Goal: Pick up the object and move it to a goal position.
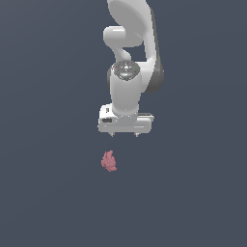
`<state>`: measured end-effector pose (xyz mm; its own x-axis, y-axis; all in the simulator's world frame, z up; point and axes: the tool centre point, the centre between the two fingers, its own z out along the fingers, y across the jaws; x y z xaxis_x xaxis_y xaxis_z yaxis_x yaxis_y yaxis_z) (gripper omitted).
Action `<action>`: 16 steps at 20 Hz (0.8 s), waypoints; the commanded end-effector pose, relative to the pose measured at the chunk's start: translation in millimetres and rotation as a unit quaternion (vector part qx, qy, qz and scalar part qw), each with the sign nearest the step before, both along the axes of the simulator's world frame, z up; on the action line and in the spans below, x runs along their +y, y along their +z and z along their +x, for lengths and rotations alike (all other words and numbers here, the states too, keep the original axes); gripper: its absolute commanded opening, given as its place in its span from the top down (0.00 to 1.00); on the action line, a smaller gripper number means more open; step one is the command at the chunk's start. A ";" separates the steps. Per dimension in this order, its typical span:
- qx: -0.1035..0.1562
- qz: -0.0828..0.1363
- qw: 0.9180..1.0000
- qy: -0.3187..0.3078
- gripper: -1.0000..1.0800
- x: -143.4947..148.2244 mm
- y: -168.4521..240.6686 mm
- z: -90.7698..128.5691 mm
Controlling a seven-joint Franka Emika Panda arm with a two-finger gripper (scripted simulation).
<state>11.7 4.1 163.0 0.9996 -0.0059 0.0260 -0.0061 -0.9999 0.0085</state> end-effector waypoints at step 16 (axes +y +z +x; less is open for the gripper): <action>-0.002 -0.006 1.000 0.028 0.04 7.8 10.6 3.0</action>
